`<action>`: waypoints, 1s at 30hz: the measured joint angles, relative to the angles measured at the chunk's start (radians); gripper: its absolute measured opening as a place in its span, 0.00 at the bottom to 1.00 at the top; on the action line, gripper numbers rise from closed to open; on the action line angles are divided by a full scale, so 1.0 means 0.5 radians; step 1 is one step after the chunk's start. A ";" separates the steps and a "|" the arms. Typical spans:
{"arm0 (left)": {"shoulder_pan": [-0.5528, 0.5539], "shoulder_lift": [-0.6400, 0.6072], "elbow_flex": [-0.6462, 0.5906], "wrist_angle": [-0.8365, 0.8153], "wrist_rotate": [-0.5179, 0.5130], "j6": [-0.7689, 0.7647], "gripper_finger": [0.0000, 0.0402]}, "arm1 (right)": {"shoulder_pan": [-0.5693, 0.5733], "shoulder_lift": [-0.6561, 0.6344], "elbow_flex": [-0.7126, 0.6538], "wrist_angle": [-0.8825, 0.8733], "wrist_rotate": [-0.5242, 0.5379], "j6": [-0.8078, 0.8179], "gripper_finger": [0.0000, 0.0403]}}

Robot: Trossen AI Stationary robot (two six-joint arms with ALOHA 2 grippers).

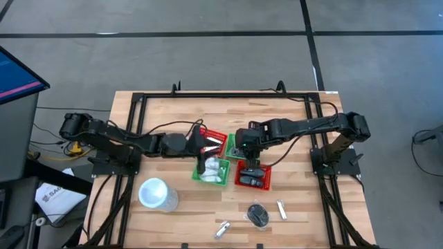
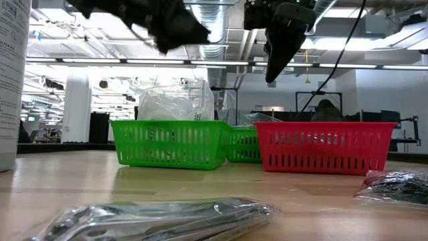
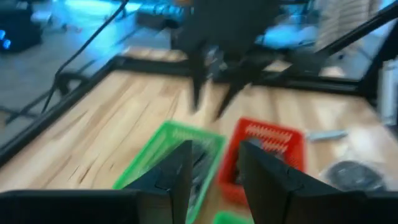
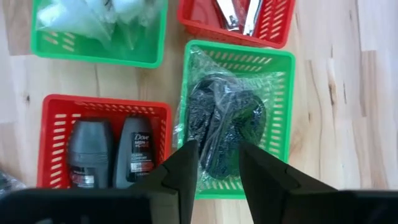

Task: Pick & Place Travel size toiletries
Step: Put the silver nail cutter into the top left red bin

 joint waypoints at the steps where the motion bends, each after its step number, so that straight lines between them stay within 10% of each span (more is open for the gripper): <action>1: -0.045 0.000 0.031 -0.001 -0.015 0.025 0.29 | -0.005 0.000 0.000 0.004 0.002 -0.009 0.27; 21: -0.488 0.027 0.440 -0.117 -0.073 0.089 0.24 | -0.221 0.000 0.001 0.085 0.002 -0.269 0.27; 30: -0.658 0.404 0.861 -0.331 -0.094 0.186 0.24 | -0.350 0.001 0.002 0.095 -0.001 -0.312 0.27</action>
